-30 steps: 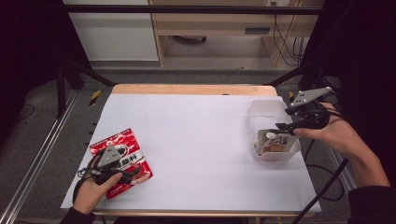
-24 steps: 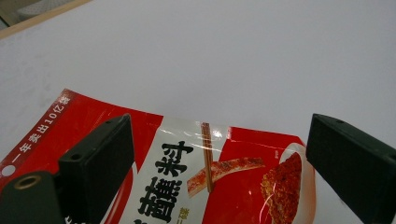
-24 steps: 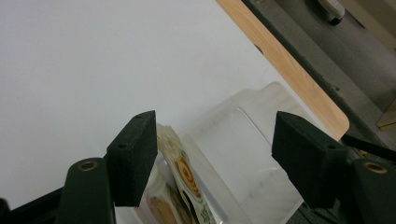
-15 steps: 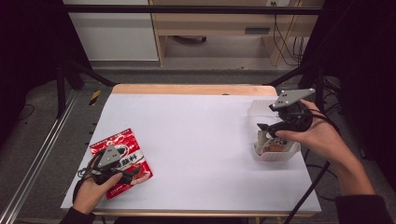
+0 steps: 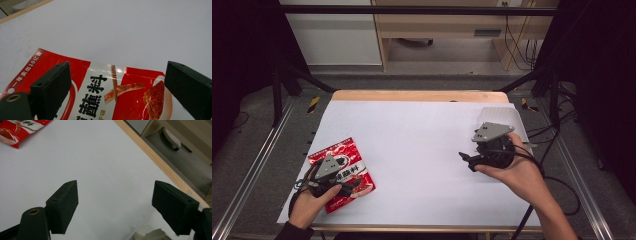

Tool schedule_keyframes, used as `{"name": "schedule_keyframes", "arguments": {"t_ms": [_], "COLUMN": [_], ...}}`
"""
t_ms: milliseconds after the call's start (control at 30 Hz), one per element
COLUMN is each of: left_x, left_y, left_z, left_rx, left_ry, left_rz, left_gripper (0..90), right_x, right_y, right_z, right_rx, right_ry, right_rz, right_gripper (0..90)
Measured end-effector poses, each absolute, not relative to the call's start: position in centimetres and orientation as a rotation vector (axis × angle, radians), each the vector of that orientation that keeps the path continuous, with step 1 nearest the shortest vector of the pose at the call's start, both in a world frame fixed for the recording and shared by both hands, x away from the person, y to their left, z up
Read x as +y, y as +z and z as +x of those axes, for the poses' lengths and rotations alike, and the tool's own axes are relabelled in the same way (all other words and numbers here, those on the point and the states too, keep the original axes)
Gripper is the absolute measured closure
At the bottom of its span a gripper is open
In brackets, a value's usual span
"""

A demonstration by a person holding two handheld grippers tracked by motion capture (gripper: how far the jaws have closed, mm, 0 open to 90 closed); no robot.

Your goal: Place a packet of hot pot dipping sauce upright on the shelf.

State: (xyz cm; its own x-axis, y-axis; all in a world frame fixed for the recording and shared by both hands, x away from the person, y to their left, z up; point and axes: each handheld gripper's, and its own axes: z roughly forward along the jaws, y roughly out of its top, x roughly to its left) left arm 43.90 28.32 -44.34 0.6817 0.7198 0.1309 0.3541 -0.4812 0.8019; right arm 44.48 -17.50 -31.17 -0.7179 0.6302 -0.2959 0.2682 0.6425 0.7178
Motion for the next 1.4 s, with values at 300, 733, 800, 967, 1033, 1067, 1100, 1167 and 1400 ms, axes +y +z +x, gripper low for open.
{"name": "schedule_keyframes", "arguments": {"t_ms": [300, 733, 800, 967, 1033, 1067, 1100, 1167, 1400], "left_x": [28.7, 30.9, 31.3, 32.2, 32.5, 32.8, 33.1, 33.6, 35.1], "left_y": [-44.3, -44.2, -44.0, -43.3, -43.2, -43.1, -43.1, -43.0, -43.0], "left_z": [44.4, 45.4, 45.4, 45.3, 45.3, 45.2, 45.3, 45.3, 45.2], "left_rx": [0.859, 0.932, 0.945, 0.976, 0.989, 1.0, 1.009, 1.031, 1.078], "left_ry": [0.614, 0.654, 0.671, 0.686, 0.69, 0.693, 0.698, 0.708, 0.73], "left_rz": [2.096, 2.061, 2.051, 2.032, 2.024, 2.019, 2.014, 2.007, 1.987], "left_gripper": [4.0, 4.9, 5.1, 5.4, 5.4, 5.6, 5.9, 6.1, 6.0], "right_x": [-15.1, -13.3, -13.1, -12.6, -12.5, -12.4, -12.4, -12.5, -12.9], "right_y": [-35.5, -40.2, -40.9, -42.6, -43.1, -43.3, -43.6, -44.2, -44.6], "right_z": [43.3, 41.9, 41.9, 42.1, 42.1, 42.1, 42.1, 42.1, 41.7], "right_rx": [2.336, 2.378, 2.393, 2.374, 2.361, 2.355, 2.34, 2.315, 2.279], "right_ry": [0.94, 0.875, 0.883, 0.873, 0.893, 0.906, 0.928, 0.932, 0.926], "right_rz": [0.74, 0.742, 0.748, 0.765, 0.779, 0.789, 0.799, 0.804, 0.818], "right_gripper": [20.7, 21.3, 21.3, 22.3, 22.5, 22.5, 22.6, 22.6, 24.8]}}
